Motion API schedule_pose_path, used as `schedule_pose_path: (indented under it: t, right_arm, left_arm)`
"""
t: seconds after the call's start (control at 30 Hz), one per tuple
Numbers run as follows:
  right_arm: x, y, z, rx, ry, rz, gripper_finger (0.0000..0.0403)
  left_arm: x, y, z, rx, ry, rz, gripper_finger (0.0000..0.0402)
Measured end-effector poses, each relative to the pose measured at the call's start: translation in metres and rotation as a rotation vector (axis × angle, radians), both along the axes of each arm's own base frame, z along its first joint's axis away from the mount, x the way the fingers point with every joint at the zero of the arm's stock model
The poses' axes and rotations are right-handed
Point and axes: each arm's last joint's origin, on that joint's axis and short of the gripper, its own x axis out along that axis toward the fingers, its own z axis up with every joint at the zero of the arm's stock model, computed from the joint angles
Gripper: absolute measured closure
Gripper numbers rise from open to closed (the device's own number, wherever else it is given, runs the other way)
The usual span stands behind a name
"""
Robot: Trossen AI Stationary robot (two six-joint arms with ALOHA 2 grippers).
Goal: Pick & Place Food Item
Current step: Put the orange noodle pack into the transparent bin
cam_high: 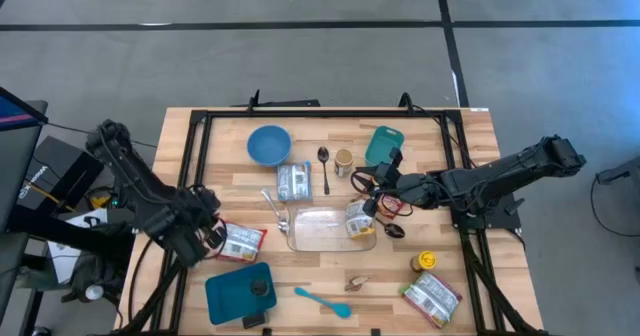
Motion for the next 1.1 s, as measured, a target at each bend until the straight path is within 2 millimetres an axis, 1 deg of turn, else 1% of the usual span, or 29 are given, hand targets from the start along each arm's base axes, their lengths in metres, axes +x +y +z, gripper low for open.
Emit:
schedule_pose_path:
  t: [0.13, 0.2, 0.33, 0.47, 0.6, 0.73, 0.83, 0.93, 1.1]
  right_arm:
    - [0.000, 0.000, 0.000, 0.000, 0.000, 0.000, 0.0321]
    - [0.000, 0.000, 0.000, 0.000, 0.000, 0.000, 0.0321]
    - [0.000, 0.000, 0.000, 0.000, 0.000, 0.000, 0.0321]
    - [0.000, 0.000, 0.000, -0.001, 0.001, 0.000, 0.0321]
    - [0.000, 0.000, 0.000, -0.001, 0.003, 0.000, 0.0321]
    - [0.000, 0.000, 0.000, -0.001, 0.003, 0.000, 0.0321]
    - [0.000, 0.000, 0.000, -0.001, 0.003, 0.000, 0.0321]
    - [0.000, 0.000, 0.000, -0.001, 0.002, 0.000, 0.0321]
    - [0.000, 0.000, 0.000, -0.001, 0.002, 0.000, 0.0321]
  left_arm:
    - [-0.011, 0.010, -0.016, -0.123, -0.059, -0.087, 0.0349]
    - [-0.012, 0.012, -0.015, -0.143, -0.067, -0.154, 0.0349]
    - [-0.013, 0.011, -0.011, -0.203, -0.094, -0.194, 0.0349]
    - [-0.009, 0.002, -0.013, -0.277, -0.031, -0.298, 0.0349]
    - [0.000, -0.011, -0.020, -0.255, 0.014, -0.406, 0.0349]
    - [0.006, -0.020, -0.032, -0.216, 0.119, -0.480, 0.0349]
    - [0.008, -0.025, -0.040, -0.207, 0.189, -0.488, 0.0349]
    - [0.011, -0.028, -0.046, -0.191, 0.218, -0.484, 0.0349]
    - [0.012, -0.029, -0.048, -0.187, 0.229, -0.476, 0.0348]
